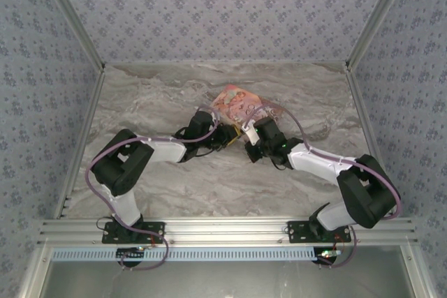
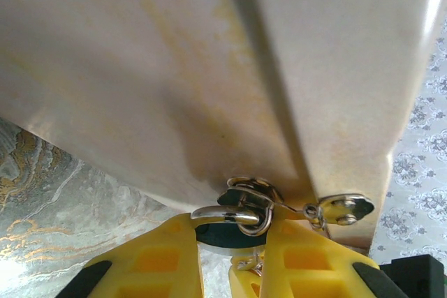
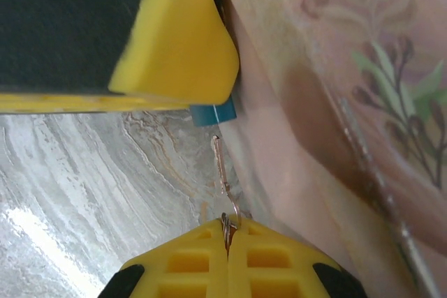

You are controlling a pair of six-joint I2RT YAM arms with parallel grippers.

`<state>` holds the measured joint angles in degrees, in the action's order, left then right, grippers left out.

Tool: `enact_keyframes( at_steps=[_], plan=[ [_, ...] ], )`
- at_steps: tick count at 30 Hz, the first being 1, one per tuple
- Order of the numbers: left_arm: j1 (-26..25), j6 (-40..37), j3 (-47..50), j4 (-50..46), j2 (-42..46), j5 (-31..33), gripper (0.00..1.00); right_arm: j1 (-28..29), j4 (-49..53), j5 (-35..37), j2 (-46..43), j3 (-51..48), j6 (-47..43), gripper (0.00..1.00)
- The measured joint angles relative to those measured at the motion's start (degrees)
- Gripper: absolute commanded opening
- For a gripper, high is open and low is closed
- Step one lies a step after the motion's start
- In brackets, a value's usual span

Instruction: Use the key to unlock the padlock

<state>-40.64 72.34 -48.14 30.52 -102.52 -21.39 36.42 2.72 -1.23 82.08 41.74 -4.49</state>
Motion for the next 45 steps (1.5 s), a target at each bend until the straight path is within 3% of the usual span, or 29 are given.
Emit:
enact_keyframes(
  at_steps=[45],
  plan=[
    [0.0, 0.4, 0.0, -0.4, 0.0, 0.6, 0.18, 1.0, -1.1, 1.5, 2.3, 1.3, -1.2, 0.0]
  ],
)
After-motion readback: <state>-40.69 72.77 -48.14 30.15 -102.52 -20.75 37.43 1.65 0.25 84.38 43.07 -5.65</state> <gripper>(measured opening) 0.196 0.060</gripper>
